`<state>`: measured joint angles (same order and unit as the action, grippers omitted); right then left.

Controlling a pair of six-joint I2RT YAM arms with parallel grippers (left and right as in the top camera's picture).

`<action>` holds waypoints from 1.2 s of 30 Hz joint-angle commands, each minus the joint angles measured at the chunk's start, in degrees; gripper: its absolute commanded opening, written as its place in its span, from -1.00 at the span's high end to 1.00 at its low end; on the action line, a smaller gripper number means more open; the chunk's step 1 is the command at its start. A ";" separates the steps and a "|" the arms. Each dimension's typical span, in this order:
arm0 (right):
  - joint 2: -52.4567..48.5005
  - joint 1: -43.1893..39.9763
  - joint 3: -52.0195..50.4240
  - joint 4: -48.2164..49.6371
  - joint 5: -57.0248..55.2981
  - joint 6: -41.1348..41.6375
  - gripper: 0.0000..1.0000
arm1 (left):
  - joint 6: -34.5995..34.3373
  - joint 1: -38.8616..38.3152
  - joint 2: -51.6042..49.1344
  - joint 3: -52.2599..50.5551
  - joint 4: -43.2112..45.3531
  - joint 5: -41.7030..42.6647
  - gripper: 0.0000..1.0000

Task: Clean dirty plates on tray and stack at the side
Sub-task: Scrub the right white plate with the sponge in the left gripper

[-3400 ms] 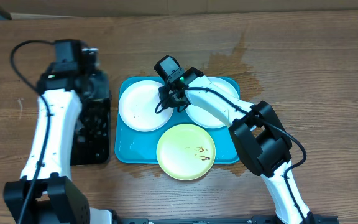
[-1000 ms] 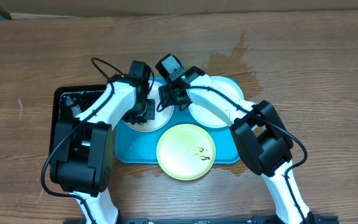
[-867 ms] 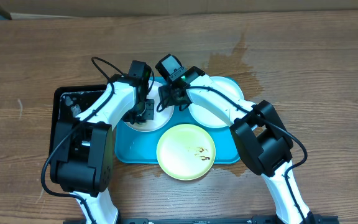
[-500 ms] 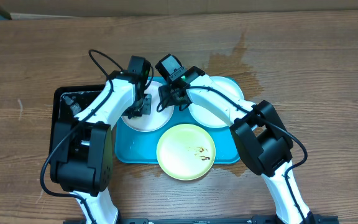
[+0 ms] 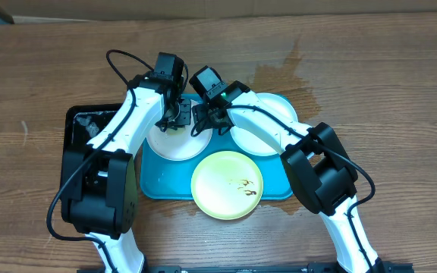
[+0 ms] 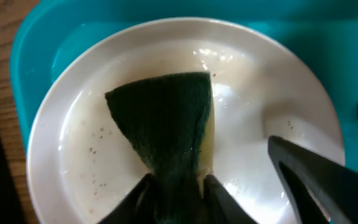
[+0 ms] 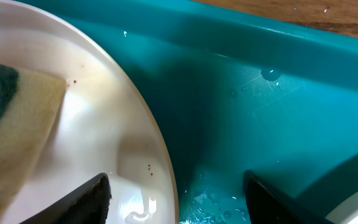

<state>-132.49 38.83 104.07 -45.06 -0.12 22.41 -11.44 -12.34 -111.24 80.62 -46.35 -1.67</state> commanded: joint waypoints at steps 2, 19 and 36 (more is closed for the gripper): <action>-0.63 0.52 -1.16 -0.68 1.29 0.24 -0.43 | 0.46 0.31 -0.63 -2.51 1.99 1.73 -0.12; -0.63 0.52 -1.16 -0.90 1.29 0.22 -0.43 | -0.57 0.31 -2.45 -2.91 7.43 -0.79 -0.39; -0.63 0.52 -1.16 -0.61 1.27 0.24 -0.43 | -0.09 0.31 -4.87 -2.40 8.11 1.31 0.71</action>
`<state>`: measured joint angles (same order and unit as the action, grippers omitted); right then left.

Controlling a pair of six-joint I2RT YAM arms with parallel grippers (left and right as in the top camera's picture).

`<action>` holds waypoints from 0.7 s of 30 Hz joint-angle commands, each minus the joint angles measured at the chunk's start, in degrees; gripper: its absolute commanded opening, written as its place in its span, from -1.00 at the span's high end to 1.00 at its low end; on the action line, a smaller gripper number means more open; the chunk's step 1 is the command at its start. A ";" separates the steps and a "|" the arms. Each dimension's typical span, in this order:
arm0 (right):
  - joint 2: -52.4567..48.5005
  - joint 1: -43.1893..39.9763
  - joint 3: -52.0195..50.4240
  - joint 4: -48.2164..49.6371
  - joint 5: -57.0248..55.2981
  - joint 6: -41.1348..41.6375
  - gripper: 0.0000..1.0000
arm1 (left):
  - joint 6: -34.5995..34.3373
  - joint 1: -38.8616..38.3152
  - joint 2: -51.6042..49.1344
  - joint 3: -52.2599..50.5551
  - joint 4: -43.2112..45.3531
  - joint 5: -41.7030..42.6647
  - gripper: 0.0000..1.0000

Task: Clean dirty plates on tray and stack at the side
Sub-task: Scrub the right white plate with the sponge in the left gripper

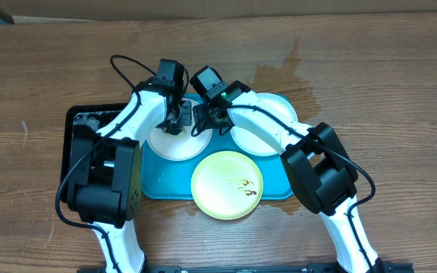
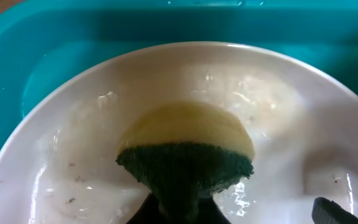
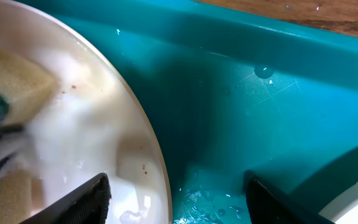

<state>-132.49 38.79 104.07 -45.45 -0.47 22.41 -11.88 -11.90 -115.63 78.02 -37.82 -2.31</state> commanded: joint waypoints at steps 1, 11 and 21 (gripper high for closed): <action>-0.63 0.57 -1.16 -0.22 1.64 0.24 -0.43 | 0.33 -0.13 -0.48 0.57 -1.07 2.51 0.50; -0.63 0.57 -1.16 -0.26 1.64 0.24 -0.44 | 0.31 -0.15 -0.52 4.52 -11.52 5.35 0.02; -0.63 0.57 -1.16 -0.33 1.64 0.24 -0.54 | 0.33 -0.24 -0.59 2.19 -10.82 4.66 0.82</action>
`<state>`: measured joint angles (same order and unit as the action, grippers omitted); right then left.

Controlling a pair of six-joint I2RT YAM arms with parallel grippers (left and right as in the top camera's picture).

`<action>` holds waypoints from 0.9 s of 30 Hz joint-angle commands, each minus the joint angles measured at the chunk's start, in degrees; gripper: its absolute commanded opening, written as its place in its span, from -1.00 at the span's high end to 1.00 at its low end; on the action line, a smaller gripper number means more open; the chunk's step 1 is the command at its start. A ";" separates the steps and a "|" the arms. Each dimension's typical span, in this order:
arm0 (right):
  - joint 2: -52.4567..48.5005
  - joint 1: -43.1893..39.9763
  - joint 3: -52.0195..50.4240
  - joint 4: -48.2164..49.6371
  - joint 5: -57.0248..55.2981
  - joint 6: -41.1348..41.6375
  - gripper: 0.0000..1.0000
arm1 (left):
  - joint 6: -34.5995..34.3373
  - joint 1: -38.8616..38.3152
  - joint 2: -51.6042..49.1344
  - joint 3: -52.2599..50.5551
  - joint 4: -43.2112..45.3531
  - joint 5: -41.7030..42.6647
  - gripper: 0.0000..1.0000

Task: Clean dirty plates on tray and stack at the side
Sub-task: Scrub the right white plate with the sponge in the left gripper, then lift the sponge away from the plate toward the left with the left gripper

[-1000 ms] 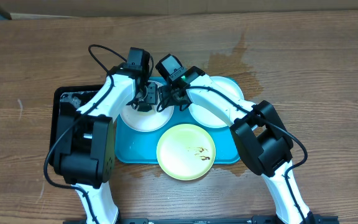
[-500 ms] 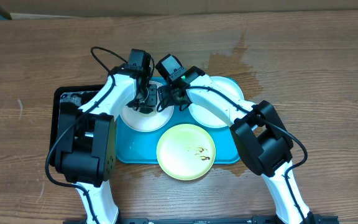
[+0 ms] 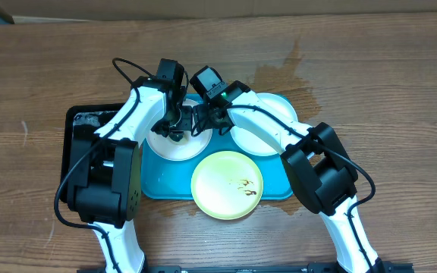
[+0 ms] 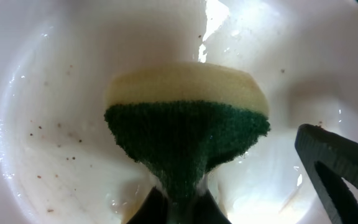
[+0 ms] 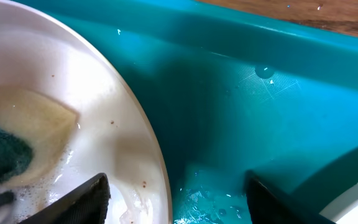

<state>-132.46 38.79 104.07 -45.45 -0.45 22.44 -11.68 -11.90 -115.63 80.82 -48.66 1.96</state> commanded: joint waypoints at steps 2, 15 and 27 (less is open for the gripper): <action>-0.66 0.57 -1.16 -0.33 1.62 0.22 -0.72 | 0.13 -0.09 -0.50 0.17 -0.63 0.44 0.67; -0.66 0.57 -1.16 -0.81 2.05 0.26 -0.33 | 0.61 0.04 5.90 16.98 -14.62 0.79 0.92; -0.66 0.57 -1.16 -1.20 5.49 1.88 0.19 | 0.98 0.87 10.54 19.85 -23.52 1.36 0.92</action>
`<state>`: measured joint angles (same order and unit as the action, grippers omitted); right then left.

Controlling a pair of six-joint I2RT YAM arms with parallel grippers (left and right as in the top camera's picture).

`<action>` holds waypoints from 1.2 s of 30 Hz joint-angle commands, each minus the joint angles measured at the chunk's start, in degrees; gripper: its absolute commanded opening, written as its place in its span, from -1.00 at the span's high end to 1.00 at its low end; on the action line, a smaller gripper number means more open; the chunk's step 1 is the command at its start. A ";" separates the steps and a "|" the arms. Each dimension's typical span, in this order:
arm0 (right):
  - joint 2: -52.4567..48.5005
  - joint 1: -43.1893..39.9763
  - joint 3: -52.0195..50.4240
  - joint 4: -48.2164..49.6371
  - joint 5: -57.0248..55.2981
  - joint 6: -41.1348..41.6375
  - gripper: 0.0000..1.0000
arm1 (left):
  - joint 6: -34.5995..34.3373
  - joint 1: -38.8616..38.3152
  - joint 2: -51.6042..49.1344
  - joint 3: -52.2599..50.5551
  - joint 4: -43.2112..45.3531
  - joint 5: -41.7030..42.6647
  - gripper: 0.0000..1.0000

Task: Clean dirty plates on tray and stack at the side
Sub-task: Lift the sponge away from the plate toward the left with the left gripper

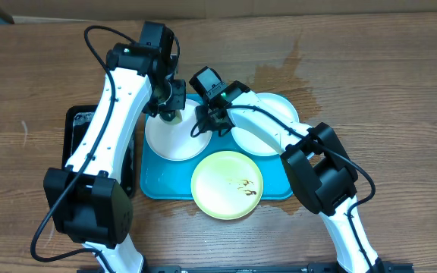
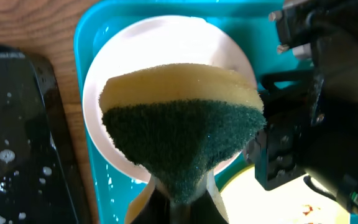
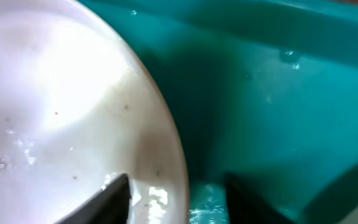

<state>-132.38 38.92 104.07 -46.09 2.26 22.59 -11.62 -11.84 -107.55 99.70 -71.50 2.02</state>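
My left gripper [image 1: 168, 101] is shut on a green-and-yellow sponge [image 2: 182, 127], held up above the white plate [image 1: 173, 138] at the teal tray's [image 1: 152, 182] far left. That plate [image 2: 166, 34] looks wet, with a few small specks [image 3: 55, 93]. My right gripper [image 1: 202, 123] is open astride the plate's right rim, one finger [image 3: 107, 199] over the plate and the other [image 3: 250, 199] over the tray floor [image 3: 278, 106]. A light green plate [image 1: 227, 184] with brown stains lies at the tray's front. Another white plate [image 1: 268, 125] lies at the right.
A black tray [image 1: 77, 144] holding water drops stands left of the teal tray [image 2: 92, 43] and shows beside it [image 2: 11, 124]. A wet patch darkens the wooden table [image 1: 279, 72] behind the plates.
My left gripper has lifted the sponge off the white plate and now holds it well above. The right gripper stays at the plate's rim, its fingers closer together than before.
The sponge in my left gripper lay pressed on the white plate at each earlier moment, in a different spot and turn each time, with suds on the plate. My right gripper stayed astride the rim throughout. Now the sponge is held clear above the plate.
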 commanded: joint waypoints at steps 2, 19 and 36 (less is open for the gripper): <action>-0.74 0.44 -1.16 -1.44 2.78 4.28 0.32 | 1.70 1.44 3.39 0.96 -0.83 4.24 0.92; -0.70 0.00 1.14 -3.32 3.21 7.82 0.93 | 12.79 15.52 8.98 0.96 -3.23 46.99 0.92; -0.70 -0.04 1.16 -4.04 3.43 7.85 0.92 | 37.27 37.07 8.98 0.94 -22.29 81.26 0.92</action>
<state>-132.31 38.72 104.47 -49.65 5.72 30.44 15.09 22.02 -100.49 99.70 -91.02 73.93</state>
